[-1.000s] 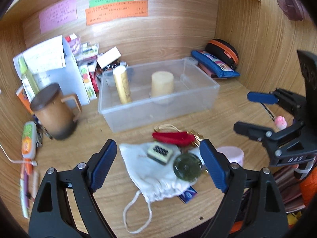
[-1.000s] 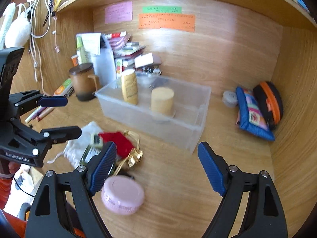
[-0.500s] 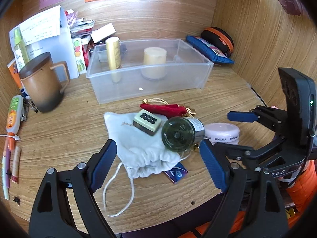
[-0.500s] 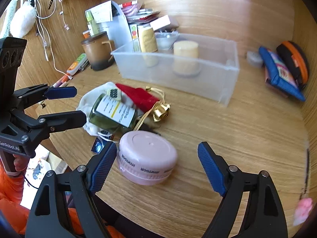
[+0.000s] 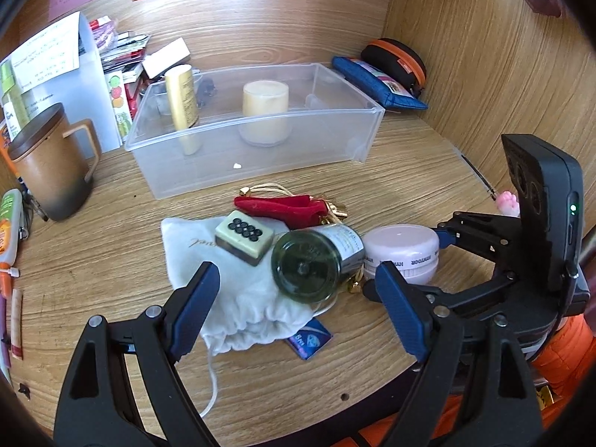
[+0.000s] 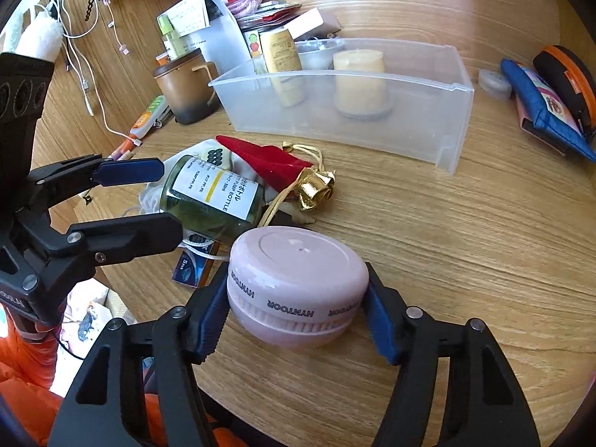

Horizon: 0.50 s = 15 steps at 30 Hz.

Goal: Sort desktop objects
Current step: 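Grasp the pink round jar with the right tool while the left grasps the green glass jar, then lift both jars and carry them over the clear bin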

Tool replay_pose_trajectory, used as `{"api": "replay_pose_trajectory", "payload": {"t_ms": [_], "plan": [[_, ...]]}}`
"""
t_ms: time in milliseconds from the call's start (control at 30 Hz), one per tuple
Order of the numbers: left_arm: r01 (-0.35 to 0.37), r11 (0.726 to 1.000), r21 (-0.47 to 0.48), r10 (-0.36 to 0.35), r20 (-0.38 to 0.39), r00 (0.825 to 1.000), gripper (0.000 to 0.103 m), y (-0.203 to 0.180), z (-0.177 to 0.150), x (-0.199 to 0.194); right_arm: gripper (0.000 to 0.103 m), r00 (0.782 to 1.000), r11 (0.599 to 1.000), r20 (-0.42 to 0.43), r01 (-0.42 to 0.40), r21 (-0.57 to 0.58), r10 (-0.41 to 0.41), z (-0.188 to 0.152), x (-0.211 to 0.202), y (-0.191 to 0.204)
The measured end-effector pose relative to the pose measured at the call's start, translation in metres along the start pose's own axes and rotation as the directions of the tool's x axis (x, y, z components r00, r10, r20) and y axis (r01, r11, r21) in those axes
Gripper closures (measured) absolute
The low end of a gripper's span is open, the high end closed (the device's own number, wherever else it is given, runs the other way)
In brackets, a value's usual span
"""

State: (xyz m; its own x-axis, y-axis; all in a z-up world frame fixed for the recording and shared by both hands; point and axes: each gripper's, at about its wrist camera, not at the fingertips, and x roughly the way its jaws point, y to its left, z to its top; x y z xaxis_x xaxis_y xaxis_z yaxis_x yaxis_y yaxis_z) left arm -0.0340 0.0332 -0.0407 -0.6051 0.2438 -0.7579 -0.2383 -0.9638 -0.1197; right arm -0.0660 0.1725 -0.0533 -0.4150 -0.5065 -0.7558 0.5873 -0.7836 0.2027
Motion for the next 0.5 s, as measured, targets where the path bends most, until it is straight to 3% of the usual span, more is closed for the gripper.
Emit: {"api": "replay_pose_trajectory", "payload": {"t_ms": [133, 267, 500], "plan": [[0.023, 1.000, 0.005, -0.023, -0.002, 1.000, 0.018, -0.004, 0.004, 0.006, 0.042, 1.000, 1.000, 0.004, 0.009, -0.001, -0.009, -0.001, -0.003, -0.003], [0.051, 0.999, 0.013, -0.051, -0.030, 0.998, 0.039, -0.007, 0.007, 0.015, 0.042, 1.000, 1.000, 0.012, 0.022, 0.016, -0.022, -0.002, -0.010, -0.011], [0.050, 0.998, 0.025, -0.049, -0.037, 0.998, 0.048, -0.012, 0.006, 0.021, 0.041, 0.998, 0.997, 0.042, 0.054, 0.055, -0.056, 0.001, -0.026, -0.029]]}}
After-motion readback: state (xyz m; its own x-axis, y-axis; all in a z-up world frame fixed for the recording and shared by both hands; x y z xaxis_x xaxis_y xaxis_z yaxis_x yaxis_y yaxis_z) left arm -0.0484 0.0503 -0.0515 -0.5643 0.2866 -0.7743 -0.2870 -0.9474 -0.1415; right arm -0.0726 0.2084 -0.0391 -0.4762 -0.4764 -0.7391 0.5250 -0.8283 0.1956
